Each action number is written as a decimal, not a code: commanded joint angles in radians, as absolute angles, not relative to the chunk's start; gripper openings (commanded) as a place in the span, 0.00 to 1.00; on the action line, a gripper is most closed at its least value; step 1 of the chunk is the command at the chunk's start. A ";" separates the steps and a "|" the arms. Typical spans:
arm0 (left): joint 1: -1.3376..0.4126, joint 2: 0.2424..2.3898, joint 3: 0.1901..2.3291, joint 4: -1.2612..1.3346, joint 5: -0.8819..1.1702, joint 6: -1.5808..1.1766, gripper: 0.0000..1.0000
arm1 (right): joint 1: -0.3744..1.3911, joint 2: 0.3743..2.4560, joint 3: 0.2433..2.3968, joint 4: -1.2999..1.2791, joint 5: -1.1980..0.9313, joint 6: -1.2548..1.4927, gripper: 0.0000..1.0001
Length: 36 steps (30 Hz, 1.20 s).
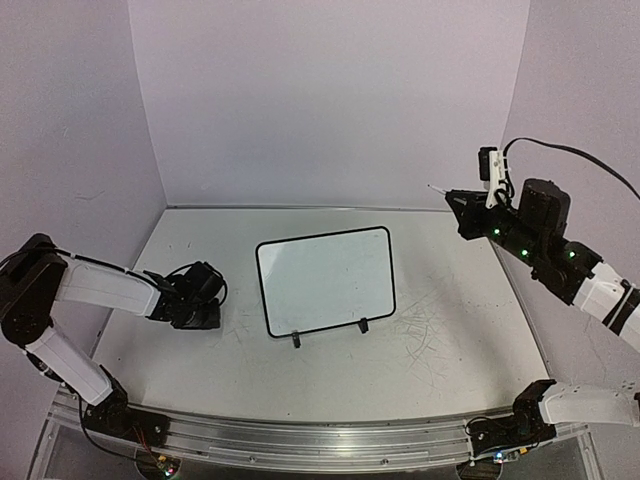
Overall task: Write a sentence on the whiteboard
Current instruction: Place the pen cap at the center of the board, then hold the whiteboard on the whiteboard stand.
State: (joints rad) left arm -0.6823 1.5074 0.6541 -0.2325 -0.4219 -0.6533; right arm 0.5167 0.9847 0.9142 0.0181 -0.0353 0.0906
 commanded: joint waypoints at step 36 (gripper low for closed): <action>-0.289 1.078 0.438 0.515 0.548 -0.543 0.90 | 0.842 1.471 1.321 0.030 -0.085 -0.070 0.00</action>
